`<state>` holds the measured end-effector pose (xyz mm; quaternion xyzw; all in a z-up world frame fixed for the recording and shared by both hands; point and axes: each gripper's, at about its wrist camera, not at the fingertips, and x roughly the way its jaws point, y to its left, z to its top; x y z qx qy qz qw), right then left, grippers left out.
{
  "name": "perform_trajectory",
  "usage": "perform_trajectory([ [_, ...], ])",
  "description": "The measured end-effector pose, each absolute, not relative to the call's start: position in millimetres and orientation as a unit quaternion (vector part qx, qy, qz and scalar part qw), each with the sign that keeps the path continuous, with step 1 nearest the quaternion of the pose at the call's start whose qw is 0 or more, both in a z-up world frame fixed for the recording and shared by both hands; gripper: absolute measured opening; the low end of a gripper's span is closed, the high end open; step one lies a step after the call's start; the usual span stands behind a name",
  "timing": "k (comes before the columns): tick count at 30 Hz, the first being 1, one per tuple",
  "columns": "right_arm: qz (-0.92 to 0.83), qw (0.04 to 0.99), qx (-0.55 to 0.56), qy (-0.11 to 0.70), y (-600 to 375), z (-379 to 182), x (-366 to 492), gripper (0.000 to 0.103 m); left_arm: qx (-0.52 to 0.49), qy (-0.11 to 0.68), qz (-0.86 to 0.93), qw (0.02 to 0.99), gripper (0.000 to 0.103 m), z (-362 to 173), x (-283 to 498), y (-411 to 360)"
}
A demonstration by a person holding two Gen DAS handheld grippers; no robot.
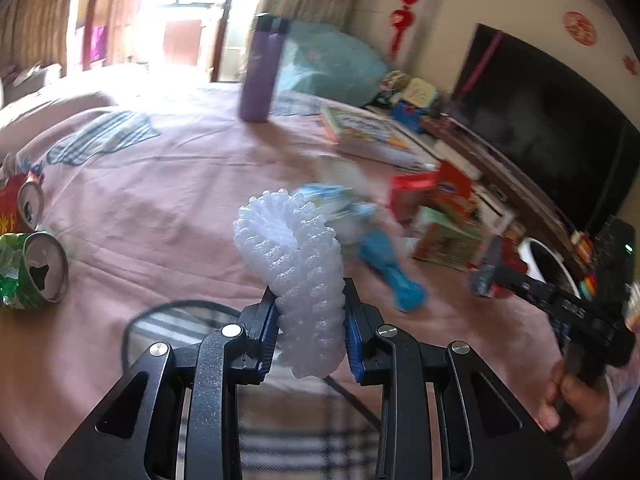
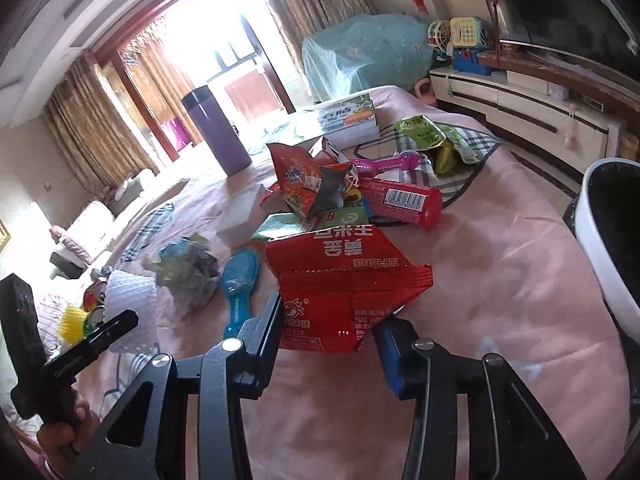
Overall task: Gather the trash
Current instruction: 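Carry the foam net and red wrapper over the bin and release both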
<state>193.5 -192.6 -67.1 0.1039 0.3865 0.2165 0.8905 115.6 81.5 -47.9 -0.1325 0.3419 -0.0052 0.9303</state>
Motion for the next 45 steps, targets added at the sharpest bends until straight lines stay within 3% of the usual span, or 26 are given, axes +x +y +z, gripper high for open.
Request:
perform_trajectory([
  [18, 0.153, 0.913, 0.144, 0.349, -299, -36, 153, 0.044, -0.056, 0.363, -0.163, 0.916, 0.027, -40, 132, -62],
  [45, 0.062, 0.918, 0.183, 0.346, -421, -28, 165, 0.046, 0.008, 0.368, -0.286, 0.885, 0.027, -18, 193, -203],
])
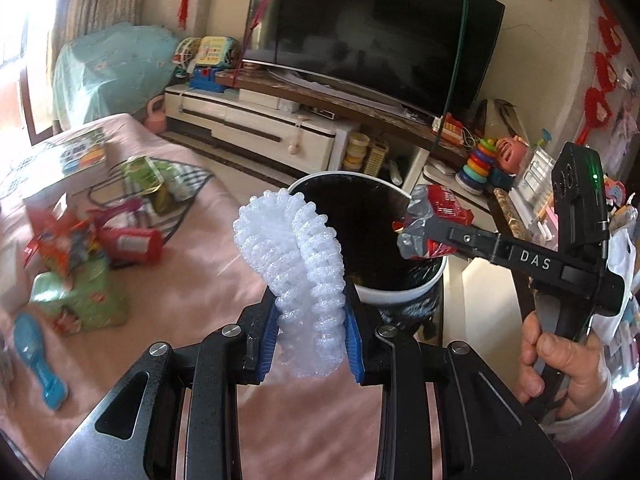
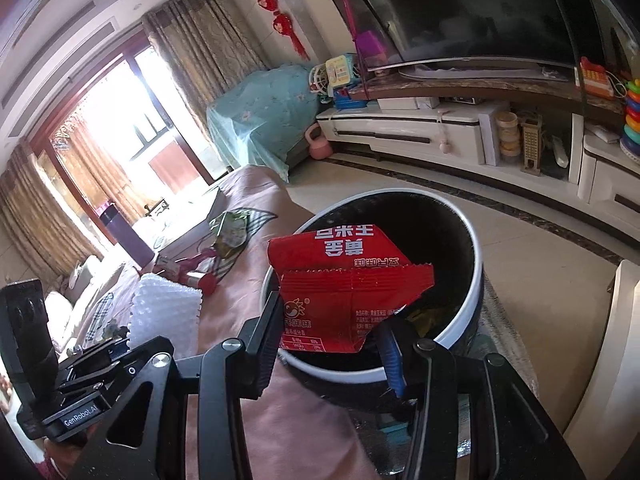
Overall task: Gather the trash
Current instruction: 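Carry the foam net and red wrapper over the bin and release both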
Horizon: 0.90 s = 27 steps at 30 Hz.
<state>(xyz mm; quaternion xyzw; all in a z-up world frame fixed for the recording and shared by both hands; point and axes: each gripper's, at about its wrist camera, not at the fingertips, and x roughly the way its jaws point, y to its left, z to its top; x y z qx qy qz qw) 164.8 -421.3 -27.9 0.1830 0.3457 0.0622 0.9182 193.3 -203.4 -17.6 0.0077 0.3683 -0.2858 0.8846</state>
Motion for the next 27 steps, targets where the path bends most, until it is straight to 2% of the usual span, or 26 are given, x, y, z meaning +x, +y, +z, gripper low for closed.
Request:
perform_trajectory([
  [20, 0.055, 0.902, 0.18, 0.388, -449, -35, 201, 0.047, 0.025, 0.406, -0.313, 0.858, 0.029, -31, 239, -262],
  [23, 0.058, 0.9, 0.176, 0.394, -449, -35, 205, 0.051, 0.027, 0.409, -0.317, 0.855, 0.043, -32, 244, -267],
  [25, 0.058, 0.9, 0.177, 0.395, -451, -34, 206, 0.055, 0.03, 0.41, -0.319, 0.854, 0.06, -33, 246, -271],
  [27, 0.056, 0.9, 0.181, 0.393, -455, -34, 208, 0.064, 0.036, 0.408, -0.316, 0.856, 0.063, -34, 246, -272],
])
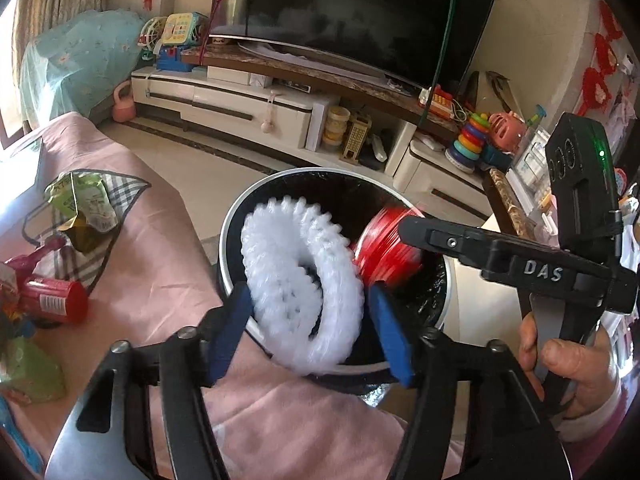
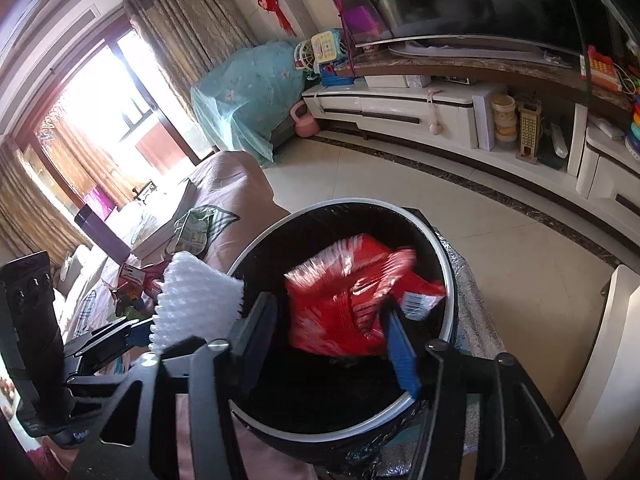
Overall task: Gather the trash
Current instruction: 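Carry the foam net and red wrapper over the bin and release both, then grasp the crumpled tissue with the left tool while the right tool grasps the green carton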
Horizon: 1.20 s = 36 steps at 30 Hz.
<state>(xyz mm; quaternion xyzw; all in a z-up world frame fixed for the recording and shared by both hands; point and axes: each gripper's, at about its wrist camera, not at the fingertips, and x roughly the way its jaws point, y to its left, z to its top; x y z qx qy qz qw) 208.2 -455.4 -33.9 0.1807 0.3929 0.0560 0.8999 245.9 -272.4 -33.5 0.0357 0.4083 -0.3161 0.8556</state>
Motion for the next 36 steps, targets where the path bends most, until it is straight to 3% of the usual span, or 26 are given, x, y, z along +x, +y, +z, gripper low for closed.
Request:
perform_trajectory([
  [9, 0.047, 0.905, 0.2, 0.373, -462, -28, 198, 0.069, 0.016, 0.409, -0.301, 0.861, 0.073, -40, 233, -250],
  [16, 0.06, 0.906, 0.221, 0.357, -435, -30, 178, 0.091, -0.016, 0.405, -0.263, 0.876, 0.075, -46, 210, -205],
  [36, 0.185, 0.886, 0.162, 0.393, -285, -62, 163, 0.093, -0.11, 0.404, -0.13, 0.899, 0.075, -68, 137, -41],
])
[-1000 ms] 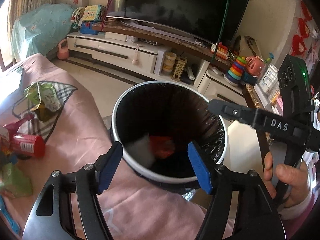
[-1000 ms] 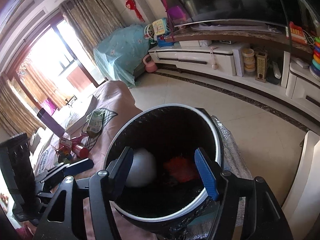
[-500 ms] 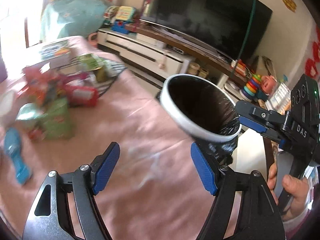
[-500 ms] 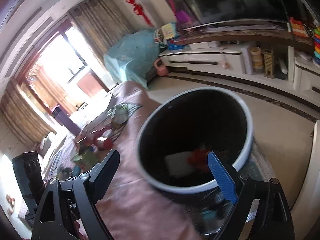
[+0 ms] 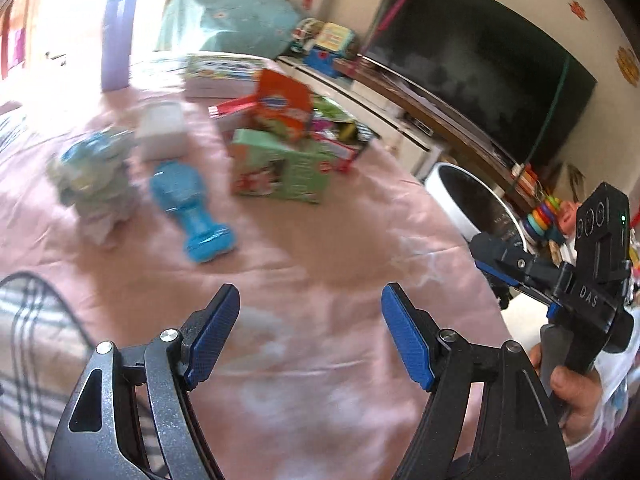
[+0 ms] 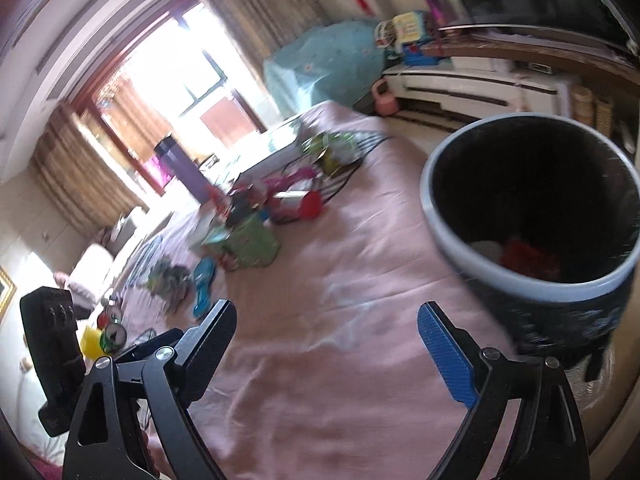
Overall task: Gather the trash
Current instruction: 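Grasp the crumpled tissue with the left tool while the right tool grasps the green carton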
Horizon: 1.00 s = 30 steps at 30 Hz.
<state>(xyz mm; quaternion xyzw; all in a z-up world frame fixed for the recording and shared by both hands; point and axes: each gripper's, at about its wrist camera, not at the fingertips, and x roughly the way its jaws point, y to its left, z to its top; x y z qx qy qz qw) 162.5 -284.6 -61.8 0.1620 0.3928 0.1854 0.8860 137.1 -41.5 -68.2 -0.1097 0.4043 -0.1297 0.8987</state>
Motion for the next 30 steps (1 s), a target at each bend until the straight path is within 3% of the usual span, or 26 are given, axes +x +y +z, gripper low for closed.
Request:
perform_trajectory([
  [17, 0.244, 0.871, 0.098, 0.415, -212, -71, 196, 0.094, -0.136, 0.402, -0.049, 0.904, 0.075, -74, 137, 38],
  [30, 0.298, 0.857, 0.045, 0.418, -163, -73, 250, 0.094, -0.129, 0.398, 0.001, 0.908, 0.076, -69, 184, 79],
])
